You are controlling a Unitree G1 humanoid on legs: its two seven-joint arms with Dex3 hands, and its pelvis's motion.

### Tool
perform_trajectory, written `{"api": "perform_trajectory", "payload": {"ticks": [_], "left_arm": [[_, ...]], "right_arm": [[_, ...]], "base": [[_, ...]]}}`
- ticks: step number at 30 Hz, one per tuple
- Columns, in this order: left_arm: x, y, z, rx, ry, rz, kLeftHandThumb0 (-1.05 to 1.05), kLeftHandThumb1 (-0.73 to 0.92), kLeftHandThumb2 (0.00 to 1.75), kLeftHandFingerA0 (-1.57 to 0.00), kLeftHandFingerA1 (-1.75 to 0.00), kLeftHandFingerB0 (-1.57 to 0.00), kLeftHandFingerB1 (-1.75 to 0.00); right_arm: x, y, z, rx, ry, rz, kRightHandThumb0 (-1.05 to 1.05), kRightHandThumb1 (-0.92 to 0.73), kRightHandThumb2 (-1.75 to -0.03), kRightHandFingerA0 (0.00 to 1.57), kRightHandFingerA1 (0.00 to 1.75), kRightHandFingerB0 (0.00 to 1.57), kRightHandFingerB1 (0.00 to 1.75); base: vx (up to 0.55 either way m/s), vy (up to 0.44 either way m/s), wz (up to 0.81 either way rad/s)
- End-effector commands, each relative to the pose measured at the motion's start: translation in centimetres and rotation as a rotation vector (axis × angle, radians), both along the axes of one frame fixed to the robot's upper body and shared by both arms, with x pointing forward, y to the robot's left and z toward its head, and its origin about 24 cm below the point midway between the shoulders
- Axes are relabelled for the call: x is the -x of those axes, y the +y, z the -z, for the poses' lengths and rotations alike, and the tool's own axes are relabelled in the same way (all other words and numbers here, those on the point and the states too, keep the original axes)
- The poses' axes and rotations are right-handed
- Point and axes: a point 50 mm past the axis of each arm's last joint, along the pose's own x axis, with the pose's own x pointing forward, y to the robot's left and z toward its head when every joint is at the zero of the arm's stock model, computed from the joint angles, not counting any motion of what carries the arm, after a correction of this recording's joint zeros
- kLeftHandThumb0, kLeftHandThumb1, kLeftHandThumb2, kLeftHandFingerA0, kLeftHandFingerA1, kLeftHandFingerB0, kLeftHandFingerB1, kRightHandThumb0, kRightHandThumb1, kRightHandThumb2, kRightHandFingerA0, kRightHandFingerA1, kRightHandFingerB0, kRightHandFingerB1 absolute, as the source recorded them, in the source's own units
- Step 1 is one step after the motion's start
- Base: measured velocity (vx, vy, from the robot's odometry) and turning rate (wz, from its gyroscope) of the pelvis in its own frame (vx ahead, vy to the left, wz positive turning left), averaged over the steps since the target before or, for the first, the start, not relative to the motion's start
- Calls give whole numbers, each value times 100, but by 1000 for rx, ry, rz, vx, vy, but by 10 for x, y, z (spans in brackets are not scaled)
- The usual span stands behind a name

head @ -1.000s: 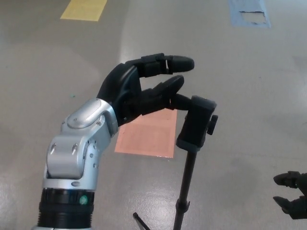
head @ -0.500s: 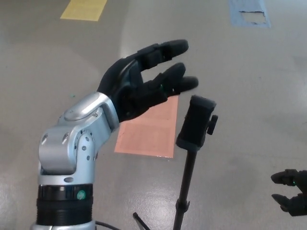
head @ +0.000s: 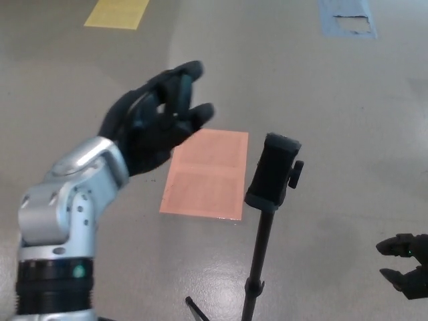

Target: The robot uses its left hand to grab the top of a phone stand kept on the floor and rotates it anti-clockwise

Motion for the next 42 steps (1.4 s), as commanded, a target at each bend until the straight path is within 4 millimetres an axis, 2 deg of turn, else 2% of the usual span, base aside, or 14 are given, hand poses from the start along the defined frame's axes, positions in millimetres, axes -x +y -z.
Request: {"api": "perform_trajectory", "payload": {"ticks": [1, 3, 4, 8, 9, 13, 14, 15, 16, 18, 22, 24, 27, 42], "left_arm": [[-4, 27, 0, 17, -57, -54, -86, 68, 104, -6, -28, 0, -14], [-3, 35, 5, 16, -50, -71, -87, 69, 103, -7, -30, -6, -15], [-1, 40, 11, 21, -38, -84, -90, 70, 102, -8, -27, -8, -15], [6, 53, 32, 20, 1, -115, -88, 68, 101, -4, -21, -4, -14], [10, 58, 41, 3, 13, -123, -87, 67, 100, -3, -19, -3, -14], [24, 76, 76, -100, 77, -190, -85, 62, 93, -7, -24, -7, -16], [27, 80, 84, -132, 97, -223, -33, 44, 98, -1, -47, -1, -49], [31, 84, 93, -167, 118, -260, -33, 44, 98, -1, -47, -1, -49], [35, 89, 103, -215, 137, -287, -40, 48, 65, -21, -38, -11, -35], [41, 95, 114, -268, 154, -309, -40, 48, 65, -21, -38, -11, -35], [64, 107, 148, -491, 194, -335, -27, 58, 62, -21, -38, -16, -31], [77, 115, 161, -634, 186, -323, -29, 55, 63, -22, -38, -15, -32], [103, 133, 182, -944, 216, -284, -37, 54, 64, -25, -38, -20, -33], [157, 167, 219, -1202, 409, -88, -44, 65, 61, -43, -35, -23, -29]], "right_arm": [[4, -6, 2, 17, 22, 10, -47, -74, -79, 26, 43, 16, 37], [5, -6, 3, 28, 24, 1, -41, -84, -65, 28, 37, 18, 29], [6, -7, 4, 15, 25, 7, -23, -66, -113, 9, 51, 7, 50], [9, -6, 7, 22, 35, 4, -23, -66, -112, 10, 51, 8, 50], [10, -7, 8, 27, 37, 5, -41, -84, -65, 29, 37, 18, 29], [13, -7, 11, 35, 44, 18, -47, -73, -79, 29, 44, 16, 37], [14, -8, 12, 37, 47, 16, -47, -73, -79, 29, 44, 16, 36], [15, -8, 14, 39, 49, 14, -47, -73, -79, 29, 44, 16, 36], [17, -8, 15, 38, 54, 15, -45, -76, -76, 23, 40, 17, 35], [19, -8, 17, 36, 59, 16, -45, -76, -76, 23, 40, 17, 35], [31, -12, 27, 34, 89, 37, -47, -71, -80, 33, 46, 14, 37], [36, -13, 32, 23, 99, 37, -39, -83, -65, 35, 39, 17, 29], [49, -12, 42, 19, 119, 38, -47, -71, -80, 29, 46, 13, 36], [92, -12, 73, 1, 196, 68, -48, -70, -80, 32, 47, 10, 36]], "base": [[0, 0, 0], [0, 0, 0], [0, 0, 0], [0, 0, 0], [0, 0, 0], [0, 0, 0], [0, 0, 0], [0, 0, 0], [0, 0, 0], [0, 0, 0], [0, 0, 0], [0, 0, 0], [0, 0, 0], [0, 0, 0]]}}
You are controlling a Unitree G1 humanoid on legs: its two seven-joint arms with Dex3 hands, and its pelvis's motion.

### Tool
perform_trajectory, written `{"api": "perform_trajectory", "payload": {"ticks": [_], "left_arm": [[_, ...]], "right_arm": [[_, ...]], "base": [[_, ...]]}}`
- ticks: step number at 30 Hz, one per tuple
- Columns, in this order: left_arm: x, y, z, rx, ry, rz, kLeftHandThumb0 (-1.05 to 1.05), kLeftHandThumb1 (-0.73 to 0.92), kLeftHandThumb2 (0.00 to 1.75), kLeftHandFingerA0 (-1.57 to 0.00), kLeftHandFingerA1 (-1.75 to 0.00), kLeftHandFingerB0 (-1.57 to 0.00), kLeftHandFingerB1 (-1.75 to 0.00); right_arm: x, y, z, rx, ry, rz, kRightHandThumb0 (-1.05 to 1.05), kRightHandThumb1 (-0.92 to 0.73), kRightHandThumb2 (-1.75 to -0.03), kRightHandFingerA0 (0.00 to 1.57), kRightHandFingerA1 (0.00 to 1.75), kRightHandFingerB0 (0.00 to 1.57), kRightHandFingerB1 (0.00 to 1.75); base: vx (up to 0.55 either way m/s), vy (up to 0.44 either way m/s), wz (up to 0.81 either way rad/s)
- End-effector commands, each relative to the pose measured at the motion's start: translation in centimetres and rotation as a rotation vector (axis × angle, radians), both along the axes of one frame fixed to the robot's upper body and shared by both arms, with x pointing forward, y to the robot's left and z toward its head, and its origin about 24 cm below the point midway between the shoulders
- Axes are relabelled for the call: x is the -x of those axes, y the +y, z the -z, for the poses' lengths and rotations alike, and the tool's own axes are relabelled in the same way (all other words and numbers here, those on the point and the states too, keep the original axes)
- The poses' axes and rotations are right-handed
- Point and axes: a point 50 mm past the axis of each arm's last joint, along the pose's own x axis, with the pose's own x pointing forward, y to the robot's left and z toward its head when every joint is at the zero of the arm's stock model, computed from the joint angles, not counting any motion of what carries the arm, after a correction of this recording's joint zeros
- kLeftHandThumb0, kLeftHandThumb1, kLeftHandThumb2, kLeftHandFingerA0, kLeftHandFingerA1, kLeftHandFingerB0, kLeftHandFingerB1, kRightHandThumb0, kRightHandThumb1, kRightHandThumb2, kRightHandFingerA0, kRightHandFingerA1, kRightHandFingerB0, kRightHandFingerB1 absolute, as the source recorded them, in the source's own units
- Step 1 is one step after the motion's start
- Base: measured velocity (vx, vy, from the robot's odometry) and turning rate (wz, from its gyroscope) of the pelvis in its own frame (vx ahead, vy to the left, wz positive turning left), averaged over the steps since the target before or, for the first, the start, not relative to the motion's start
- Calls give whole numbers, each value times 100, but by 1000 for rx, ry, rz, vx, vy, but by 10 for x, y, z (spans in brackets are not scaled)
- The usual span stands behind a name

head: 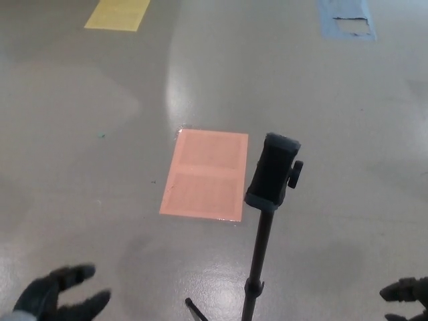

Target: The robot uses its left hand to grab the top of a phone stand kept on the floor and rotates it anti-clockwise

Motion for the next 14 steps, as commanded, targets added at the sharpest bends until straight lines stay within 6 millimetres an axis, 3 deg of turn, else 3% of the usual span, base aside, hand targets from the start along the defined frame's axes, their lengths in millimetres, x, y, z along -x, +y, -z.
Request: {"api": "perform_trajectory", "payload": {"ticks": [1, 5, 6, 7, 9, 10, 11, 12, 13, 14], "left_arm": [[53, 49, 20, -526, 66, 322, -47, 65, 60, -44, -35, -22, -28], [63, 49, 26, -518, 92, 345, -48, 66, 60, -45, -35, -21, -28], [75, 50, 31, -509, 122, 354, -56, 54, 77, -29, -43, -16, -37], [81, 50, 34, -510, 143, 366, -49, 65, 60, -45, -36, -21, -28], [86, 50, 37, -513, 162, 381, -49, 65, 60, -45, -36, -21, -28], [89, 49, 39, -504, 178, 384, -55, 53, 77, -48, -50, -16, -38], [89, 49, 40, -501, 182, 384, -55, 53, 77, -48, -50, -16, -38], [90, 48, 40, -499, 183, 391, -54, 52, 75, -47, -48, -16, -37], [90, 47, 41, -499, 183, 401, -46, 63, 59, -56, -38, -19, -28], [90, 47, 41, -500, 182, 405, -46, 63, 59, -56, -38, -19, -28]], "right_arm": [[51, -8, 33, -3, 61, 62, -47, -69, -80, 36, 48, 11, 36], [63, -11, 39, -10, 83, 84, -47, -69, -79, 36, 48, 11, 36], [77, -11, 46, -9, 111, 77, -47, -70, -80, 35, 47, 10, 36], [83, -12, 49, -7, 128, 77, -48, -70, -80, 35, 46, 10, 35], [89, -12, 52, -4, 144, 77, -48, -70, -80, 35, 46, 10, 35], [92, -13, 53, 2, 147, 77, -40, -82, -65, 44, 40, 15, 28], [92, -13, 53, 4, 147, 77, -40, -82, -65, 44, 40, 15, 28], [93, -13, 53, 2, 145, 82, -46, -70, -79, 37, 48, 11, 36], [93, -13, 54, -2, 143, 98, -46, -69, -78, 37, 47, 12, 36], [93, -13, 54, -3, 143, 106, -46, -69, -78, 37, 47, 12, 36]], "base": [[0, 0, 0], [0, 0, 0], [0, 0, 0], [0, 0, 0], [0, 0, 0], [0, 0, 0], [0, 0, 0], [0, 0, 0], [0, 0, 0], [0, 0, 0]]}}
